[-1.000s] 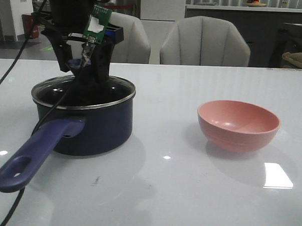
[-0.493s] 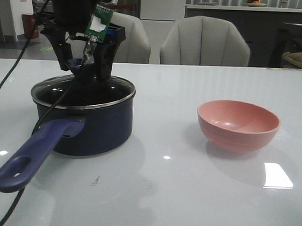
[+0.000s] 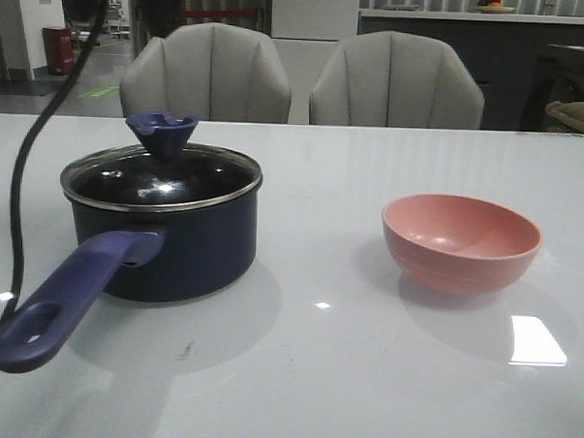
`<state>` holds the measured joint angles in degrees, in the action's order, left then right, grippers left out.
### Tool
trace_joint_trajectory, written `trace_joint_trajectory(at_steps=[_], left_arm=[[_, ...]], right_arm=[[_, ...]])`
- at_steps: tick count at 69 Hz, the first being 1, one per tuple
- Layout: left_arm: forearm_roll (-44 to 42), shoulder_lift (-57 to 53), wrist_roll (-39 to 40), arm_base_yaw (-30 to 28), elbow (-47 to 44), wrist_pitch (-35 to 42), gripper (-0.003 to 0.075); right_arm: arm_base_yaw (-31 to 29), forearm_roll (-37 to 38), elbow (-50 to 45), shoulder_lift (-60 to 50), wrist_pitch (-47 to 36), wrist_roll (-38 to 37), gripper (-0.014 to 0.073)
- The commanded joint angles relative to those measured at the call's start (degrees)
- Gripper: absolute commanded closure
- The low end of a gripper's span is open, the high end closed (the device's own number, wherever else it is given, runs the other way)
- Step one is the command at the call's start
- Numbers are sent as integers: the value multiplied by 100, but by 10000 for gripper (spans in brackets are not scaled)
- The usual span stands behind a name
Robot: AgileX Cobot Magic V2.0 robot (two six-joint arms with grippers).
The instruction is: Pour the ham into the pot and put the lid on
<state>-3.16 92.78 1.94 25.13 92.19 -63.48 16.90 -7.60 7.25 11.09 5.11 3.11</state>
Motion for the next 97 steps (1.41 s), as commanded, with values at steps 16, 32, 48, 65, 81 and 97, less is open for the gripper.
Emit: trace_joint_trajectory(at_steps=[16, 32, 48, 65, 81, 97], left_arm=[[115, -2223, 7, -15, -2206, 1500, 148], [137, -3825, 7, -15, -3691, 2262, 148], [98, -5760, 7, -15, -5246, 3028, 170], [87, -7812, 7, -15, -6659, 3394, 287], [110, -8677, 7, -15, -7190, 3877, 445], [148, -8690, 7, -15, -7190, 3903, 605]], right_arm=[[5, 40, 168, 44, -448, 58, 447], [5, 40, 168, 44, -448, 58, 447], [5, 40, 168, 44, -448, 58, 447], [5, 40, 168, 44, -448, 58, 447], [5, 40, 168, 44, -448, 58, 447], [5, 40, 168, 44, -448, 58, 447]])
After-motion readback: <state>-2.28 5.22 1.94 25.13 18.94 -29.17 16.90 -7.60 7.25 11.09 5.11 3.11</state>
